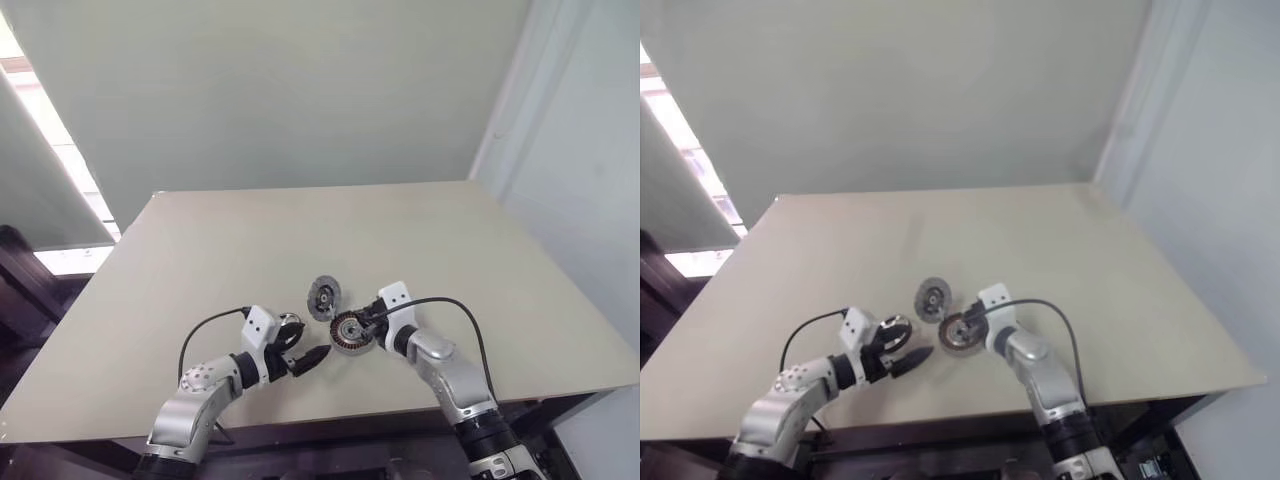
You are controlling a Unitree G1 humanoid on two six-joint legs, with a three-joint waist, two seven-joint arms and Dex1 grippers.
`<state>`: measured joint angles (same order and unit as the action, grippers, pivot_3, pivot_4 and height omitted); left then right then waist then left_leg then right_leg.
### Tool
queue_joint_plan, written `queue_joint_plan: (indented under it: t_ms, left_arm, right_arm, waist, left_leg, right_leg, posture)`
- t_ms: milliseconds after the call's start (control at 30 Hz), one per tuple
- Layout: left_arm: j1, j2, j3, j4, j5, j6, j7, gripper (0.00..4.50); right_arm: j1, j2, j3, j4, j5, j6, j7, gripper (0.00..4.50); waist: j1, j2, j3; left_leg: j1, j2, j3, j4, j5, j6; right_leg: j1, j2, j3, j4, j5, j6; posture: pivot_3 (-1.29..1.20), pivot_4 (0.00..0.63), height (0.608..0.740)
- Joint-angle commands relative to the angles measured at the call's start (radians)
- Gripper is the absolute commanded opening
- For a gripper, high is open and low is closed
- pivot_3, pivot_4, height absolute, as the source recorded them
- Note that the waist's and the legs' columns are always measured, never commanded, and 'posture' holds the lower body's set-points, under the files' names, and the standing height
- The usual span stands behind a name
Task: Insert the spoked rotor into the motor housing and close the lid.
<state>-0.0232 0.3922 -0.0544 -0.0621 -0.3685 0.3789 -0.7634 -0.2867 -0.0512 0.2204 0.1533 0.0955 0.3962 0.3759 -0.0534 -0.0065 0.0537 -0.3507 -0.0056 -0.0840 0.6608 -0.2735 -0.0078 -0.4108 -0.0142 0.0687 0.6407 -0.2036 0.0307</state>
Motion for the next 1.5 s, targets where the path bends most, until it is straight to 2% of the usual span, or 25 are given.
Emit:
queue_joint_plan:
  t_ms: [33, 1500]
  left_arm:
    - [-0.017, 0.003, 0.016, -0.016, 0.0, -0.024, 0.002, 4.5]
    - [-0.016, 0.002, 0.015, -0.014, 0.003, -0.033, 0.01, 4.5]
  right_arm:
    - [-0.033, 0.002, 0.021, -0.01, -0.016, 0.0, 0.011, 0.71]
    - [-0.029, 0.017, 0.068, 0.076, -0.058, -0.006, 0.032, 0.71]
  waist:
    - [0.0, 0.0, 0.0]
    - [-0.001, 0.0, 0.0]
  left_leg:
    - [0.0, 0.0, 0.0, 0.0, 0.0, 0.0]
    - [0.0, 0.0, 0.0, 0.0, 0.0, 0.0]
  right_leg:
    - [0.0, 0.0, 0.0, 0.0, 0.0, 0.0]
    - [0.0, 0.0, -0.001, 0.0, 0.0, 0.0]
  posture:
    - [0.0, 0.0, 0.74]
    - [0.0, 0.0, 0.74]
